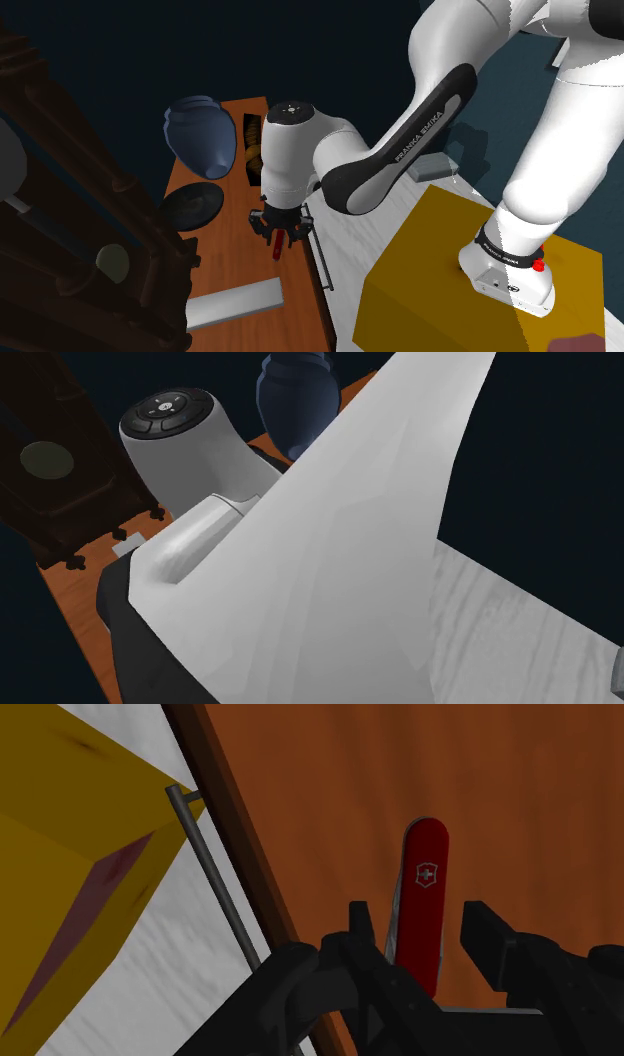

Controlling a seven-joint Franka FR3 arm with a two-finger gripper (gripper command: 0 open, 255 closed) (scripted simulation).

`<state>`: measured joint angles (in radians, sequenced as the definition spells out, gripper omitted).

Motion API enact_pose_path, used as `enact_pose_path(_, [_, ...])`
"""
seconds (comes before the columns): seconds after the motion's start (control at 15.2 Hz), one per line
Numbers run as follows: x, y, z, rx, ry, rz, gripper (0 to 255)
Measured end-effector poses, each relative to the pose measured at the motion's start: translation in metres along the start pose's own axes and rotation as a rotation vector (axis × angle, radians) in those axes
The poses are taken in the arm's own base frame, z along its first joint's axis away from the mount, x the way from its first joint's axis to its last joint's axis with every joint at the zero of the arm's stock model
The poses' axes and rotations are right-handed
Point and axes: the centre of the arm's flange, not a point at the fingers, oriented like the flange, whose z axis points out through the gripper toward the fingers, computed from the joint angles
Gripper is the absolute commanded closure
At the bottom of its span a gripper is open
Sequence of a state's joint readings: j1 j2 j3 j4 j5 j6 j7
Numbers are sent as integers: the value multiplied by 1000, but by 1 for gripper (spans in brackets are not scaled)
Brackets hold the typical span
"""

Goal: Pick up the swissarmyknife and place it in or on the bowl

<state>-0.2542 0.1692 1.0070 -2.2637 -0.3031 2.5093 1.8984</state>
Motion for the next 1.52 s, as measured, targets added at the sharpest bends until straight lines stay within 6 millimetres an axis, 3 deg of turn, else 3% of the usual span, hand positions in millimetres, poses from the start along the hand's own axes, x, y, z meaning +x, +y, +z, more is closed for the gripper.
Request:
enact_pose_path(0.33, [2,-3,-14,1,-3,3,255])
enact_pose_path(1.52, [3,-21,-107,1,-3,3,255])
